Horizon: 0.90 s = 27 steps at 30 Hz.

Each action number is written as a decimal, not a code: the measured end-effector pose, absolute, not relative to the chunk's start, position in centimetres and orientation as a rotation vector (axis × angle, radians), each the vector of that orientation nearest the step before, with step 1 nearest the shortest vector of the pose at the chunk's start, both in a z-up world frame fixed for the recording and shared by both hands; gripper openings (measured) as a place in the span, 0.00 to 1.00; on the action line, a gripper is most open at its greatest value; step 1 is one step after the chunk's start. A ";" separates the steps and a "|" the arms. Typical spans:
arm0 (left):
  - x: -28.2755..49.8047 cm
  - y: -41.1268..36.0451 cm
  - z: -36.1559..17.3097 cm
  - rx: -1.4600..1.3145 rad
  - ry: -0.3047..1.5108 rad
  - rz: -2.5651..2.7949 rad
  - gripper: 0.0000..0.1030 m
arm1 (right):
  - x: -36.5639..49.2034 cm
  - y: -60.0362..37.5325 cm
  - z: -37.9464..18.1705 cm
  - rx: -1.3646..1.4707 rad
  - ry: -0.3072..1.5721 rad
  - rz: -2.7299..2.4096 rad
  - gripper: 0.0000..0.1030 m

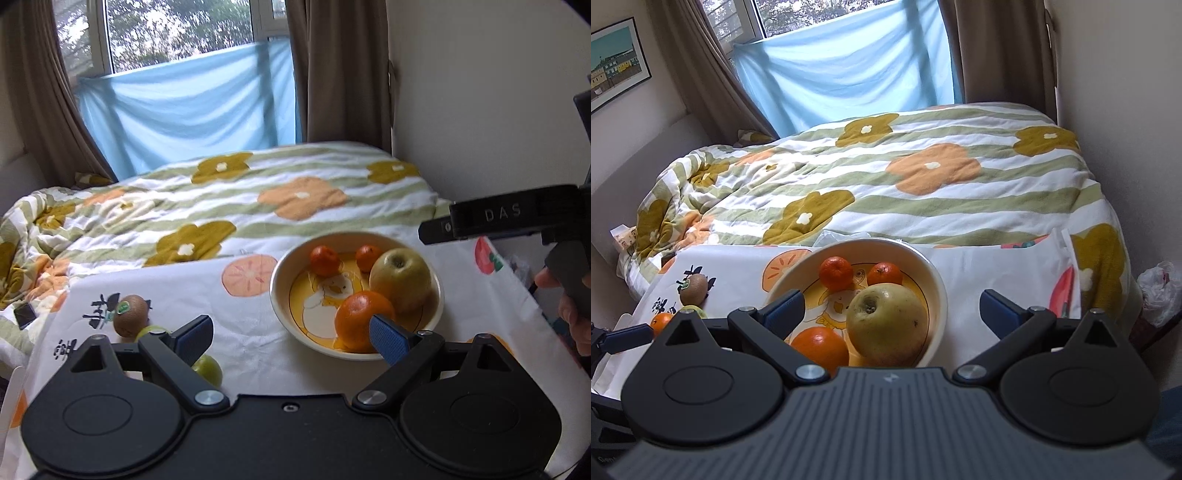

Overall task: Organize fruits
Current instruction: 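Withdraw both tools from the bowl toward the remaining fruit, then grasp the large orange with the left tool while the right tool grasps a green apple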

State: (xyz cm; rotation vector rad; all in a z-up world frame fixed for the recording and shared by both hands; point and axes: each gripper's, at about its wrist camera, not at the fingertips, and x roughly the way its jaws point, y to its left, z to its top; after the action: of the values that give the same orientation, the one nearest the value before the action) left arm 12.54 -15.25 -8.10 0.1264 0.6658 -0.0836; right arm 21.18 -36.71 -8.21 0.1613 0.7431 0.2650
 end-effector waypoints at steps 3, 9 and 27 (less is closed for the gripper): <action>10.9 -15.0 -7.1 0.134 0.633 -0.067 0.92 | 19.6 -36.7 -7.3 0.166 0.735 0.265 1.00; 8.1 -13.6 -5.5 0.129 0.604 -0.034 0.92 | 17.1 -36.0 -5.5 0.156 0.723 0.260 1.00; 5.6 -3.1 -4.5 0.110 0.624 0.069 0.97 | 12.2 -27.0 -4.0 0.158 0.732 0.319 1.00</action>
State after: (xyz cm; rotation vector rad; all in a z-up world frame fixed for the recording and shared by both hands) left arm 5.58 -3.06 -4.47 0.1102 0.6237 0.0690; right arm 12.16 -27.02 -3.97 0.1576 0.7320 0.3195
